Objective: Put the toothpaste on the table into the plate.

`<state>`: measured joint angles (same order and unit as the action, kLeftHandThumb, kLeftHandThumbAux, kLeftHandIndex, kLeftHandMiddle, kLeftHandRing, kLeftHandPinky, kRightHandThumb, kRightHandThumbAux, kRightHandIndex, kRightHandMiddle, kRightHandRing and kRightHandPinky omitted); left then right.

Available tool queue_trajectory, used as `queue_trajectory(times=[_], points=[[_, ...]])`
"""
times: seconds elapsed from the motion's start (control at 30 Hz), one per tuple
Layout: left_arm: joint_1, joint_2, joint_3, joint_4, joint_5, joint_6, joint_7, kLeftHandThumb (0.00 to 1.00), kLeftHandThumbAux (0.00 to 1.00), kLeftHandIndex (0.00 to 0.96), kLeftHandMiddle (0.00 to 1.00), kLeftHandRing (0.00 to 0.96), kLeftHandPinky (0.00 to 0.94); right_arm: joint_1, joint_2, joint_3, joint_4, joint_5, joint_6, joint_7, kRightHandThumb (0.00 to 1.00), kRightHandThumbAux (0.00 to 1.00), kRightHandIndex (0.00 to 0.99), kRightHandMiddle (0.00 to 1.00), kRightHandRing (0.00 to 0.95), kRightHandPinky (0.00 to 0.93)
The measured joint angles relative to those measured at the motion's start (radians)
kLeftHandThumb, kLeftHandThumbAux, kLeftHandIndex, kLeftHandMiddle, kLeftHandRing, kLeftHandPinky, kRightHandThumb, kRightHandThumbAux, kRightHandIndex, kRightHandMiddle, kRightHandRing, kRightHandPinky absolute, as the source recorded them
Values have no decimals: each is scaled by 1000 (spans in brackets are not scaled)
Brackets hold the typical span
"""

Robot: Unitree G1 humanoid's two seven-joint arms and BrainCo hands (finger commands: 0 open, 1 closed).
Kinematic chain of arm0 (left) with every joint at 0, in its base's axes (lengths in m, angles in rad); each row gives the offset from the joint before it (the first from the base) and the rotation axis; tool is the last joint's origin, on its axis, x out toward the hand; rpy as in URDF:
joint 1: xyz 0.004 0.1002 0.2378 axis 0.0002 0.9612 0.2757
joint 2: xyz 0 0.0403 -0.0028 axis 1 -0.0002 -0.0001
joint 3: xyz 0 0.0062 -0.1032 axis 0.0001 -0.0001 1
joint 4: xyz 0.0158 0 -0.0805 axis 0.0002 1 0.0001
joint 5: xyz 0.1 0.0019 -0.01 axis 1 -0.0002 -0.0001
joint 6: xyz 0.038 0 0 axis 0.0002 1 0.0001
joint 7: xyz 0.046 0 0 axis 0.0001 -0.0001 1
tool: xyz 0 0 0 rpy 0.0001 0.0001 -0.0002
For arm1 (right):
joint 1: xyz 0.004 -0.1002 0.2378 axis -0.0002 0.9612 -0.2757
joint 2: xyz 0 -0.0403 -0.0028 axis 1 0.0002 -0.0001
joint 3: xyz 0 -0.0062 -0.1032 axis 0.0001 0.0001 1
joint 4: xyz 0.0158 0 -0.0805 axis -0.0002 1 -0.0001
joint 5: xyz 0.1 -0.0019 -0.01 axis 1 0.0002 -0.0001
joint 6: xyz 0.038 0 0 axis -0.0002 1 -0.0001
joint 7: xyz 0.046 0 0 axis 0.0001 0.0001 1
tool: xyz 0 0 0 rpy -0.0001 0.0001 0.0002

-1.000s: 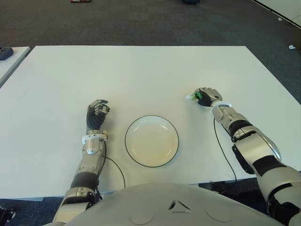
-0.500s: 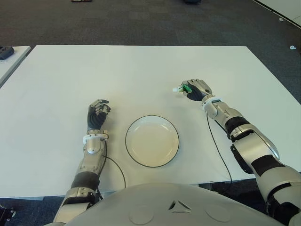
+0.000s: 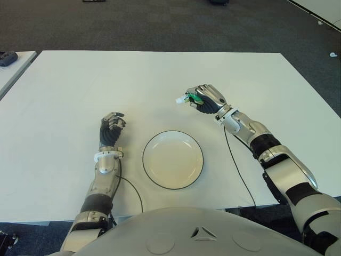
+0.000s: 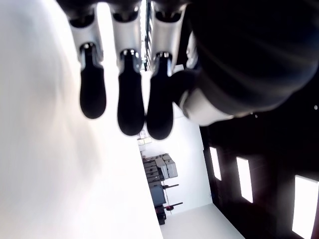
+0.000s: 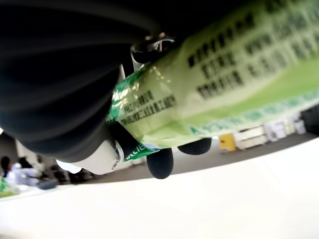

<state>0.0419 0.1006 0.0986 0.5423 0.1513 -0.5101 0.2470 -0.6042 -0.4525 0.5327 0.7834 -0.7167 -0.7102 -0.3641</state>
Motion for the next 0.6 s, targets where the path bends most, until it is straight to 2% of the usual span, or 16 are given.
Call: queue_trajectory(times=[0.17,0.33,0.6], points=[[-2,2,1,6,0,-3,0,699,720,436,616,598,558,59,-8,-17,-156,26,-25,76,714,716,441,867,860,872],[-3,0,-1,8,3,-7,0,698,721,436,616,598,550,109,-4,-23,-248,48,-56,135,717,715,441,868,859,866],[-4,0,-2,8,6,-6,0,697,721,435,608,593,563,162,26,1,-302,-14,-123,123,718,714,441,880,872,886]])
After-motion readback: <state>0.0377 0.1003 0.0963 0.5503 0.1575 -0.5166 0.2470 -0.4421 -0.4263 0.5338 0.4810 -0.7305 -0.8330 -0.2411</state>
